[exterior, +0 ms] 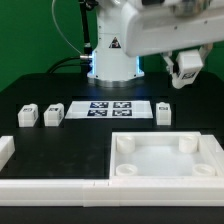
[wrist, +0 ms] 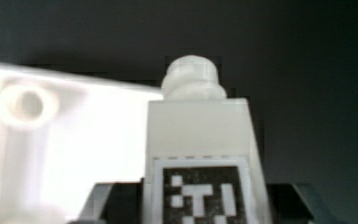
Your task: Assemble one leg
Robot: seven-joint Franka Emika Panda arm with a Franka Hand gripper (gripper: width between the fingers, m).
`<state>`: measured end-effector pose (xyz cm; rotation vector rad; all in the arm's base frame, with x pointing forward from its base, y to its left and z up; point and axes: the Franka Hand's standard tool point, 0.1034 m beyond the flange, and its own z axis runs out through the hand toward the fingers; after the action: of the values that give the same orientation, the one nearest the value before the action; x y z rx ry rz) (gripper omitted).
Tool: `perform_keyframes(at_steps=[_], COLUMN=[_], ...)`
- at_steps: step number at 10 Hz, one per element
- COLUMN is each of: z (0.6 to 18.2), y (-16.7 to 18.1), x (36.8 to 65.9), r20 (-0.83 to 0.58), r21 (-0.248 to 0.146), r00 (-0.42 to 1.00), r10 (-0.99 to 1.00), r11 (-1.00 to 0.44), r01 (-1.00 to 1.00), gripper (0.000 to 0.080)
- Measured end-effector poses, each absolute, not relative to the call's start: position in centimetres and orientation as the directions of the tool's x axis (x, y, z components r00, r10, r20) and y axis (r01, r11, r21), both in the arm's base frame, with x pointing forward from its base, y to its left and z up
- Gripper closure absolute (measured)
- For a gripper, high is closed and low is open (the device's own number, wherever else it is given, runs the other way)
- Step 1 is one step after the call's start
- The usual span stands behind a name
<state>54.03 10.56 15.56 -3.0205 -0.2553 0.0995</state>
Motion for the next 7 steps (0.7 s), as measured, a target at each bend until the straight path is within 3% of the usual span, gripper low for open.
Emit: perform_keyframes(at_steps=[2, 3, 5, 7], z=[15.5, 15.0, 15.9, 16.6], y=[9.8, 9.6, 9.1, 9.5], x=[54.2, 53.9, 58.7, 62.6], r20=[0.216, 0.261, 0.482, 0.664], r21=[-0.077, -0.069, -0.024, -0.010], r00=[0.967, 0.956, 0.863, 0.738], r10=[0.137, 0.134, 0.152, 0.120], r11=[-0.985, -0.985, -0.982, -0.986], r01=[0.157, 0.157, 0.186, 0.169], gripper=[0.0509, 0.0509, 0.0509, 0.0509])
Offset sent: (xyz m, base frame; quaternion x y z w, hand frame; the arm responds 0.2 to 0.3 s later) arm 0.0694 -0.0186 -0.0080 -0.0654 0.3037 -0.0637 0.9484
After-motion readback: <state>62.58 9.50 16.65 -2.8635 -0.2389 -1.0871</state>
